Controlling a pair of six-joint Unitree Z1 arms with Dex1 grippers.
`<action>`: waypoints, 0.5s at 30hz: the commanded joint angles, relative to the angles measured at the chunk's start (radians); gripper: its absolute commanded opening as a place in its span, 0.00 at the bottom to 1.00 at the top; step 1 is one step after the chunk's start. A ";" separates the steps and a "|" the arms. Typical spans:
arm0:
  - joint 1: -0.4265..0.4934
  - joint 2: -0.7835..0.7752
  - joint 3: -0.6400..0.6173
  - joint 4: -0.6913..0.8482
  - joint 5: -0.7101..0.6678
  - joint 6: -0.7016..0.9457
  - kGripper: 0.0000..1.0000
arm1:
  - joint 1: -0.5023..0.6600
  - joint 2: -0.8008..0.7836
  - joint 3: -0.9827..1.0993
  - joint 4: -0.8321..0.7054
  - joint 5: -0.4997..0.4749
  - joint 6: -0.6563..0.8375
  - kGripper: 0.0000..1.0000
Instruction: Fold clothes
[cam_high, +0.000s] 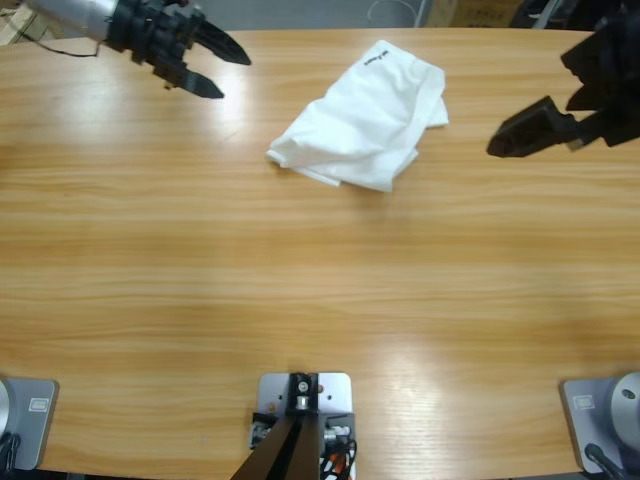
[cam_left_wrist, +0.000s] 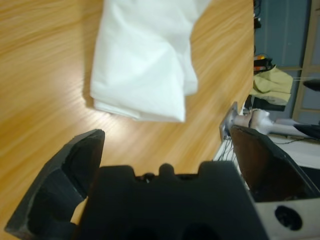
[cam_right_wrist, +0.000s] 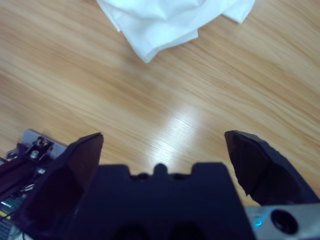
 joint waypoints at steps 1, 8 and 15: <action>0.006 0.295 -0.269 0.228 -0.016 0.011 1.00 | -0.007 -0.066 0.026 0.056 -0.011 0.024 1.00; -0.033 0.361 -0.300 0.284 -0.037 0.017 0.99 | -0.007 -0.071 0.023 0.060 -0.011 0.028 1.00; -0.097 0.396 -0.376 0.372 -0.048 0.027 0.99 | -0.007 -0.080 0.001 0.075 -0.013 0.031 1.00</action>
